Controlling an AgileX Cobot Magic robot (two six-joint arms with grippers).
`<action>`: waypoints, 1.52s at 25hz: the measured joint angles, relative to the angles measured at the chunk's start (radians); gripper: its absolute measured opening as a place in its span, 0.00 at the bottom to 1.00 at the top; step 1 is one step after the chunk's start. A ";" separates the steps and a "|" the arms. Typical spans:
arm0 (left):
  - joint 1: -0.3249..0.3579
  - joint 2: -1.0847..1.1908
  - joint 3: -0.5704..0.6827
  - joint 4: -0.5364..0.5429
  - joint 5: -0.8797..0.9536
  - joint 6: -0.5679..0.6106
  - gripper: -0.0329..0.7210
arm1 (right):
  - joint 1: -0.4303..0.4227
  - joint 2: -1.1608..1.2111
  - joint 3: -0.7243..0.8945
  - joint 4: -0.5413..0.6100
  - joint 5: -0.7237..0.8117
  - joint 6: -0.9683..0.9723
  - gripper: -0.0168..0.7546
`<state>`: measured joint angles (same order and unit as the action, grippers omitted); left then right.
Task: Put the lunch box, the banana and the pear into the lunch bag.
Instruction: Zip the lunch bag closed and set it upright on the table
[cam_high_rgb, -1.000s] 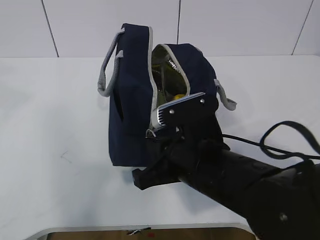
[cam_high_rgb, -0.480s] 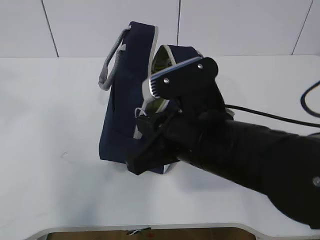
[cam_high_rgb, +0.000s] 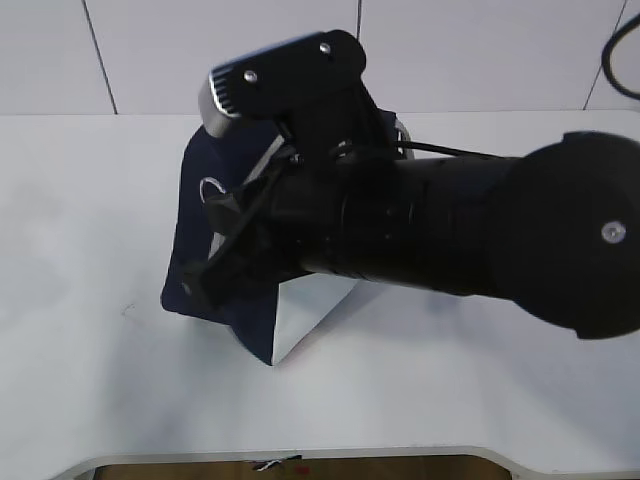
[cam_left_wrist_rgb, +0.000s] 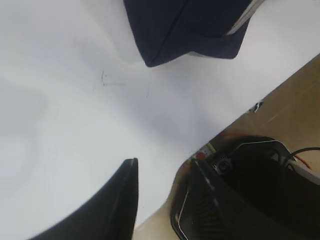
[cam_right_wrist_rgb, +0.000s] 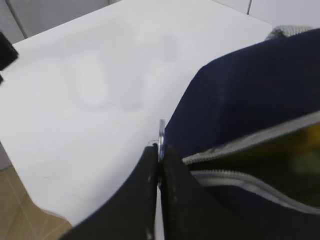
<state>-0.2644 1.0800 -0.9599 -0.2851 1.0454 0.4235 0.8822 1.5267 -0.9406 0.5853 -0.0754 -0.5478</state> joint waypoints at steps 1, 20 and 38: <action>0.000 0.000 0.026 -0.015 -0.034 0.032 0.39 | 0.000 0.000 -0.012 0.000 0.016 -0.002 0.04; 0.000 0.231 0.101 -0.249 -0.306 0.400 0.56 | 0.000 0.000 -0.082 -0.010 0.158 -0.044 0.04; 0.000 0.351 0.101 -0.580 -0.390 0.812 0.64 | -0.002 0.000 -0.094 -0.013 0.170 -0.049 0.04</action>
<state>-0.2644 1.4305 -0.8589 -0.8653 0.6555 1.2350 0.8803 1.5267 -1.0348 0.5725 0.0945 -0.5964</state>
